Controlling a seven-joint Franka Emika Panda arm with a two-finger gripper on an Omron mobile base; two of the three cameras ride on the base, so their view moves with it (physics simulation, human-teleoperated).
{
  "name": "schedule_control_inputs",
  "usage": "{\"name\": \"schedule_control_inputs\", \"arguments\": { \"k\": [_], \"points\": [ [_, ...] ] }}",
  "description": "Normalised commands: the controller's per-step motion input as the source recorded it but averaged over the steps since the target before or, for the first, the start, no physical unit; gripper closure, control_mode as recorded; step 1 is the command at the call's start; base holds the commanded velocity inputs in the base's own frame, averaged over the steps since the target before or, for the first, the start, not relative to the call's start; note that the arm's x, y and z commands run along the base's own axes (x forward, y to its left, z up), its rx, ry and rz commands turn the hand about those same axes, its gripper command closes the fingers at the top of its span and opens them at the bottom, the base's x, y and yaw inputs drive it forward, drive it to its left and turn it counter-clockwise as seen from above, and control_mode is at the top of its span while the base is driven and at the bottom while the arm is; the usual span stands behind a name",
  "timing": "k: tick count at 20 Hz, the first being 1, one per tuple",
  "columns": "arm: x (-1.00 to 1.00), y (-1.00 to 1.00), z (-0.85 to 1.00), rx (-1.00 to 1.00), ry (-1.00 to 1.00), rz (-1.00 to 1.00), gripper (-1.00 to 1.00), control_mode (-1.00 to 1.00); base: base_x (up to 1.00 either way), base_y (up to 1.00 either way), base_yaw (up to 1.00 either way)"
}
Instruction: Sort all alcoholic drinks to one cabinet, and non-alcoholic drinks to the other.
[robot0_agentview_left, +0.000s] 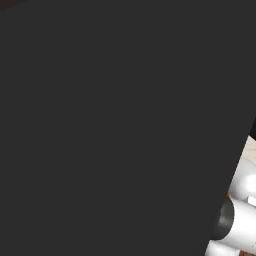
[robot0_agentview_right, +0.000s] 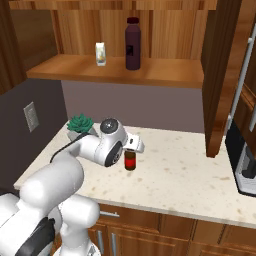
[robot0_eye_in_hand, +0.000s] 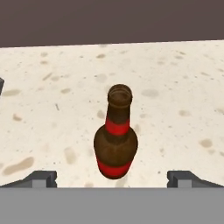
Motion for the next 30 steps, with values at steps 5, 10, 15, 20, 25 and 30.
{"name": "schedule_control_inputs", "arguments": {
  "k": [5, 10, 15, 20, 25, 30],
  "points": [
    [0.14, -0.03, -0.17, 0.00, 0.00, 0.00, -1.00, -1.00, 0.00, 0.00, 0.00],
    [0.16, -0.05, -0.10, 0.00, 0.00, 0.00, -1.00, -1.00, 0.00, 0.00, 0.00],
    [0.16, -0.06, -0.09, 0.00, 0.00, 0.00, -1.00, -1.00, 0.00, 0.00, 0.00],
    [0.16, -0.04, -0.04, 0.00, 0.00, 0.00, -1.00, -1.00, 0.00, 0.00, 0.00],
    [0.13, -0.02, 0.00, 0.00, -0.01, 0.00, -1.00, -1.00, 0.00, 0.00, 0.00],
    [0.10, -0.02, -0.02, 0.00, 0.00, 0.00, -1.00, -1.00, 0.00, 0.00, 0.00]
  ]
}}
